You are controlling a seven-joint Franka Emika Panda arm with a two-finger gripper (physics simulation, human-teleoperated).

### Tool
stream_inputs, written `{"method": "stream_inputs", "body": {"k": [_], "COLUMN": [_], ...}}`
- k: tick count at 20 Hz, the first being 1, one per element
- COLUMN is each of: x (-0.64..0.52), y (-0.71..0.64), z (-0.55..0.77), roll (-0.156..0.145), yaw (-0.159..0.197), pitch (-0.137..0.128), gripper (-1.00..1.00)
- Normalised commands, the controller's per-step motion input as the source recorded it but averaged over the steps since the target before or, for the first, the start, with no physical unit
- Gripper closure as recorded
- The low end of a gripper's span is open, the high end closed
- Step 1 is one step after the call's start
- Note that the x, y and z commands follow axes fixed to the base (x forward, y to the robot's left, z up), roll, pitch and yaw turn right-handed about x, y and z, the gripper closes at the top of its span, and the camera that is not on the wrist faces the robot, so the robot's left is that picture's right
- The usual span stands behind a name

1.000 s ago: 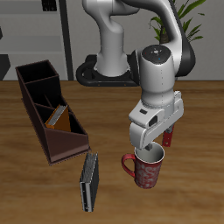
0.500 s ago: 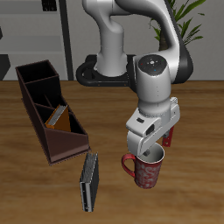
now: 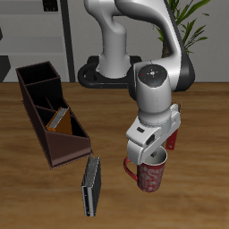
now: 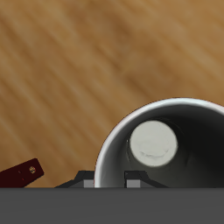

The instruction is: Place the orange book into the right desk caddy's left compartment and place the red mug into the right desk caddy's right compartment

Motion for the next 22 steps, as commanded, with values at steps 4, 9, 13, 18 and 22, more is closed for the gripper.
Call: {"method": "stream_inputs", "body": {"k": [4,9,13,18,22], "x": [-0.09,-0.08,-0.21,-0.24,-0.26], "y": [0.02,-0.05,-0.03,-0.05,-0.13], "z": [0.01,0.16,0.39,0.41,0.34], "roll": [0.013,-0.006,0.000,-0.005,-0.001], "yaw": [0.003,-0.006,-0.084,-0.086,-0.080], "pitch": [0.003,-0.026,-0.043,-0.058,-0.043], "gripper": [1.00,1.00,1.00,1.00,1.00]}}
